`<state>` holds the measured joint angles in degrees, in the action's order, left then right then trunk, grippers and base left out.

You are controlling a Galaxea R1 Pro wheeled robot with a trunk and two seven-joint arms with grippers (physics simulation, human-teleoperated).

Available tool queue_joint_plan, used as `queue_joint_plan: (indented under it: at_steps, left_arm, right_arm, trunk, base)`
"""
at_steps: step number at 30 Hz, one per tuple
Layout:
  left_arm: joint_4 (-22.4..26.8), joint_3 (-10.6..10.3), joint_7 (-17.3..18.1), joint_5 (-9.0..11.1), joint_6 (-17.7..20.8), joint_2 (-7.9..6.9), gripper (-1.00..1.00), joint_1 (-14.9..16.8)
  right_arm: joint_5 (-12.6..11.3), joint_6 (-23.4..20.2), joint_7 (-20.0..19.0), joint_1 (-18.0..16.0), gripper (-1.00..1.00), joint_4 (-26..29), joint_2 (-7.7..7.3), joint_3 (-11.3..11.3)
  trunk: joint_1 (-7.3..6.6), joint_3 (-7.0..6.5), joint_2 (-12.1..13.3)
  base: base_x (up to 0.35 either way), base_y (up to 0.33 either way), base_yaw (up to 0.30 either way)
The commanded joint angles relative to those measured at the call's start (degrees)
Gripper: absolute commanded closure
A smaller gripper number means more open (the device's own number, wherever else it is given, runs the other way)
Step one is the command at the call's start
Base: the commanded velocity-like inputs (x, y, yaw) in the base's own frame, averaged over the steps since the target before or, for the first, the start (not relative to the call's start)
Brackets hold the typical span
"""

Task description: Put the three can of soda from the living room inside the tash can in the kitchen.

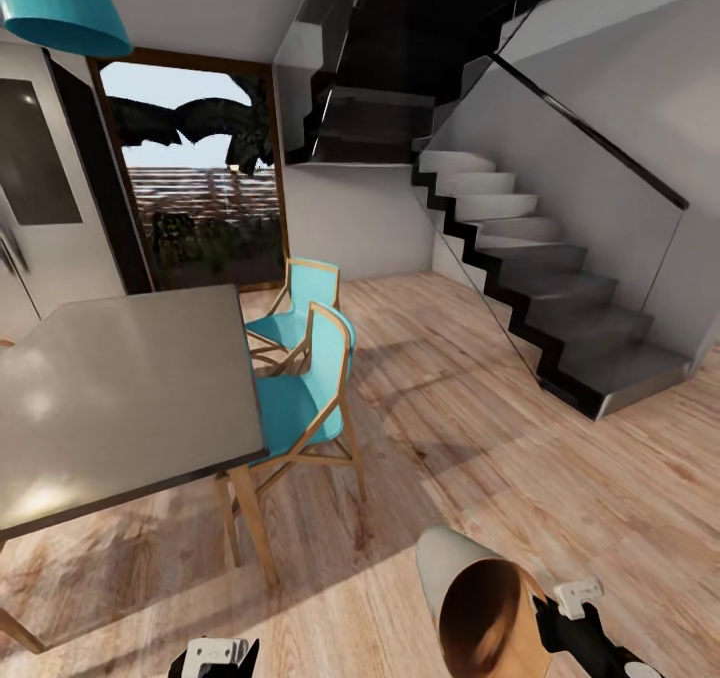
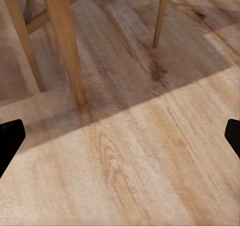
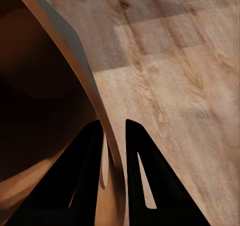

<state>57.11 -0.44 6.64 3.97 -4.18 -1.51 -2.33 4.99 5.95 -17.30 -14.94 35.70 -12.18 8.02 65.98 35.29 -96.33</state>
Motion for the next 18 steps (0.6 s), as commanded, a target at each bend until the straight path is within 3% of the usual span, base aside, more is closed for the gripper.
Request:
queue_joint_plan:
  at_steps: [1, 3, 4, 6, 18]
  left_arm:
    - [-0.31, 0.0, -0.01, 0.0, -0.01, 0.02, -1.0, 0.15]
    - [-0.86, 0.0, -0.02, -0.01, -0.02, 0.03, -1.0, 0.4]
    - [-1.27, 0.0, -0.03, -0.01, -0.02, 0.03, -1.0, 0.62]
    - [-1.66, 0.0, -0.04, -0.01, -0.03, -0.01, -1.0, 0.89]
    - [-5.36, -0.03, 0.0, 0.05, -0.09, -0.01, -1.0, 2.82]
  right_arm:
    - [-0.44, 1.73, -0.25, 0.3, 1.0, -0.04, 0.02, 0.14]
    - [-0.71, 6.75, -0.12, 1.06, 1.0, -0.43, 0.08, 0.16]
    - [-1.08, 12.24, 0.17, 1.97, 1.0, -0.9, 0.2, 0.16]
    - [-1.38, 16.23, 0.39, 2.9, 1.0, -1.25, 0.39, 0.16]
    - [-1.89, 26.56, 0.55, 8.24, 1.0, -1.56, 1.09, 0.31]
  trunk:
    - [-0.23, -0.19, 0.41]
    - [-0.67, -0.55, 1.22]
    - [-0.89, -0.73, 1.62]
    - [-1.33, -1.09, 2.42]
    - [-3.96, -3.25, 7.23]
  base:
    - [0.0, 0.0, 0.0]
    - [0.0, 0.0, 0.0]
    - [0.0, 0.0, 0.0]
    - [0.0, 0.0, 0.0]
    - [0.0, 0.0, 0.0]
